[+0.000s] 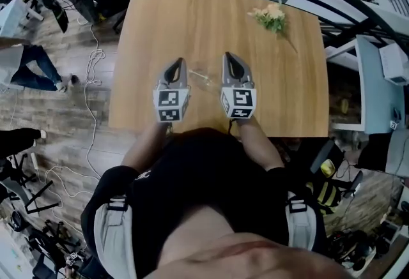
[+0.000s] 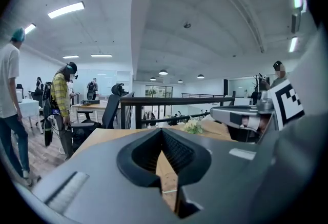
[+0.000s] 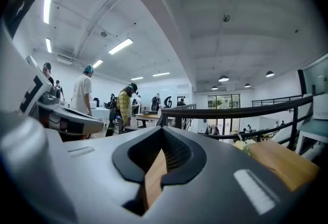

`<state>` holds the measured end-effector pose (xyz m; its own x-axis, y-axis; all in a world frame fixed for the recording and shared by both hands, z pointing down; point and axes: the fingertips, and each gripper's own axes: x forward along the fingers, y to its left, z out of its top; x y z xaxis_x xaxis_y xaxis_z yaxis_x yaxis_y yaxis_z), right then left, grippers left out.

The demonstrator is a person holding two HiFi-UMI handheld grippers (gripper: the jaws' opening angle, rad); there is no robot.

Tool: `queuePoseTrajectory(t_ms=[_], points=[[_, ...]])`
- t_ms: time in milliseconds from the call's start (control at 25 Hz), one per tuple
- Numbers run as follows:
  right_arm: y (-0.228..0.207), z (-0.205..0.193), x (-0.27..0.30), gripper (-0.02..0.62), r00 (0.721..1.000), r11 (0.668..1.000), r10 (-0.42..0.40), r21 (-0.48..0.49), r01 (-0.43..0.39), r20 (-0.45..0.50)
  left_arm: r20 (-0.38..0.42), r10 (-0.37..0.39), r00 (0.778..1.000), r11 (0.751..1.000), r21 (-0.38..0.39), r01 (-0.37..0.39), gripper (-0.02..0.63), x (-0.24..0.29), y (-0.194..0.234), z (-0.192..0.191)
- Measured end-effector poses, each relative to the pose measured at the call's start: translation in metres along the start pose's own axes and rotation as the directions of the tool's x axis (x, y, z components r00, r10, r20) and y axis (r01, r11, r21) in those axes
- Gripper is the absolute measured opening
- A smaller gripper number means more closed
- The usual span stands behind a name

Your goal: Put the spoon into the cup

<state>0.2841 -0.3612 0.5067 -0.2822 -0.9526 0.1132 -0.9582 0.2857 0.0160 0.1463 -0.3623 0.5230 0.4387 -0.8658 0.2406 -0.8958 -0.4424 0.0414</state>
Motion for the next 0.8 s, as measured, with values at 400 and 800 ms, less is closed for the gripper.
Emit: queuePoseTrajectory(t_ms=[400,800], points=[[-0.018,0.007,-0.025,-0.003,0.997,0.998,-0.062,0.033,0.061,0.034,0.025,-0.074,0.997,0.997,0.021,0.073,0.011,0.012,-0.019,0.018],[-0.017,0.004,-0.023,-0.002,0.998,0.998,-0.055,0.044,0.054,0.032,0.017,-0.114,0.993,0.993,0.042,0.113,0.011,0.018,-0.03,0.019]])
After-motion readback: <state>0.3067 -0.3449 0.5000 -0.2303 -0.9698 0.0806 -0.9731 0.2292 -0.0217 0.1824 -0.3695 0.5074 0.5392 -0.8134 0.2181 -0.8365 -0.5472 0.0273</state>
